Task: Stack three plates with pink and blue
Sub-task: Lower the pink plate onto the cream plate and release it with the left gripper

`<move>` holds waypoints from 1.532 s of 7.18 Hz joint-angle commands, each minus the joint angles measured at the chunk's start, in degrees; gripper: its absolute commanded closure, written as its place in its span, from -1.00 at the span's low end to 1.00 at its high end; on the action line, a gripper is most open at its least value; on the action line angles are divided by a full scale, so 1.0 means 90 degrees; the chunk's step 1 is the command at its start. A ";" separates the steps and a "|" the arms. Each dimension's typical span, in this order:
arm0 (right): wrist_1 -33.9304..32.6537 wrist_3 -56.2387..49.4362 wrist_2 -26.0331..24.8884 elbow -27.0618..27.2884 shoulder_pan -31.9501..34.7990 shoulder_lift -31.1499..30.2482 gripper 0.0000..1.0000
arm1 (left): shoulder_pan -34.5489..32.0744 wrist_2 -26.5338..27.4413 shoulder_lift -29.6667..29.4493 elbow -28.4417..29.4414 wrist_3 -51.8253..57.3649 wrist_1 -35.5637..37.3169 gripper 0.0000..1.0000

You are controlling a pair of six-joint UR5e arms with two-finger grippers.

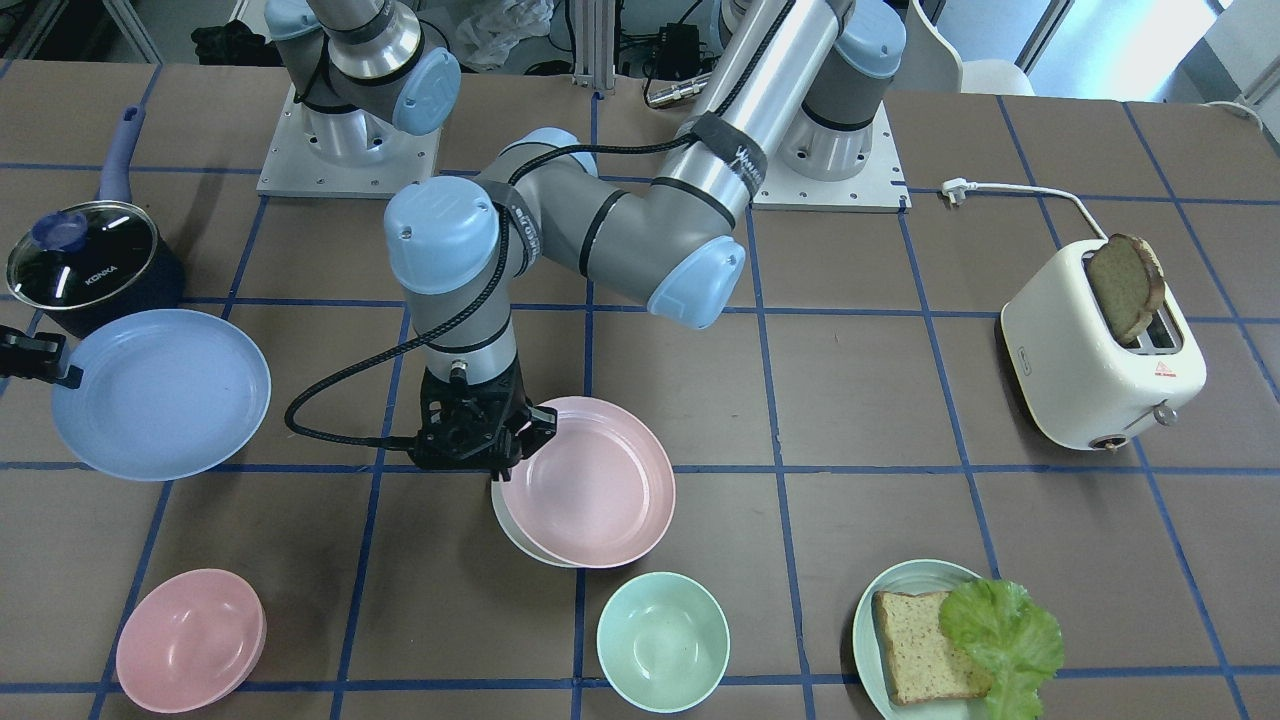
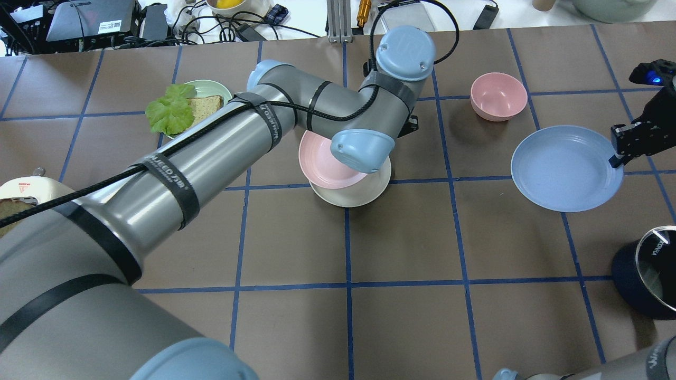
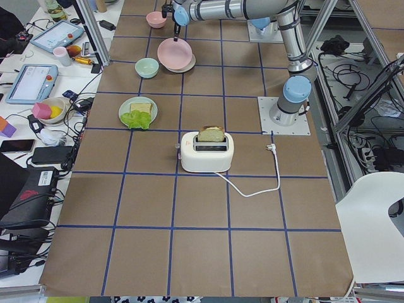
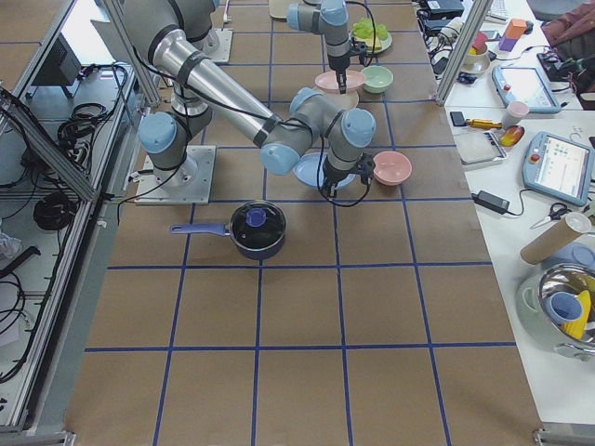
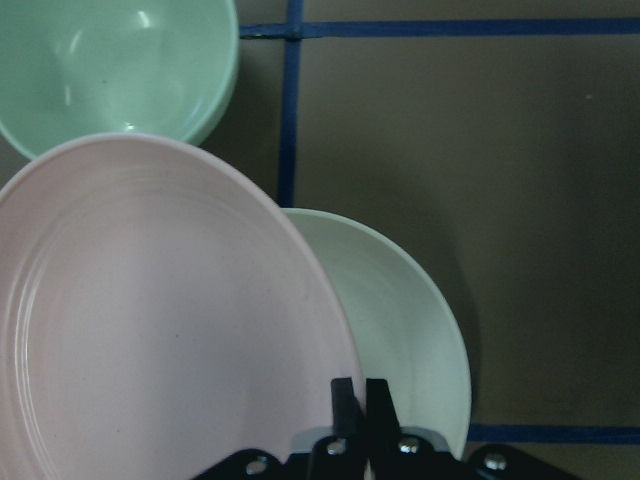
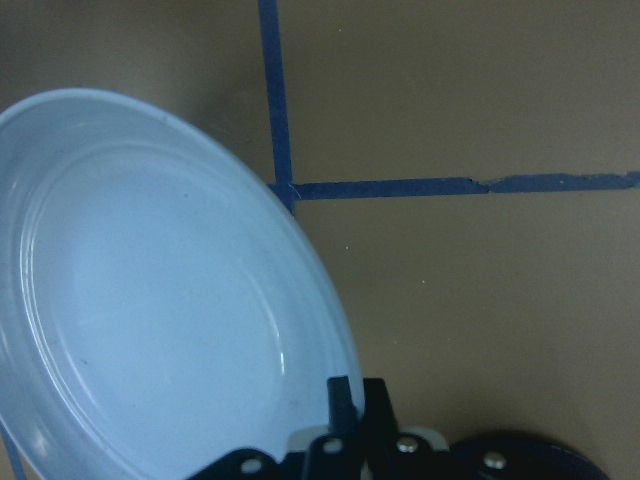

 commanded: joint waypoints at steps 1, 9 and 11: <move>0.0204 0.0029 -0.0024 -0.0223 0.0079 0.0086 1.00 | -0.0209 0.0093 -0.0425 0.0215 -0.0096 -0.0025 1.00; 0.0390 0.0779 0.0064 -0.0204 0.0430 0.0009 1.00 | -0.0181 0.0045 -0.0320 0.0147 -0.0145 -0.0718 -1.00; 0.0429 0.1285 0.0522 -0.0145 0.0654 -0.0098 1.00 | 0.0081 -0.0004 -0.0008 0.0244 -0.0029 -0.1106 -1.00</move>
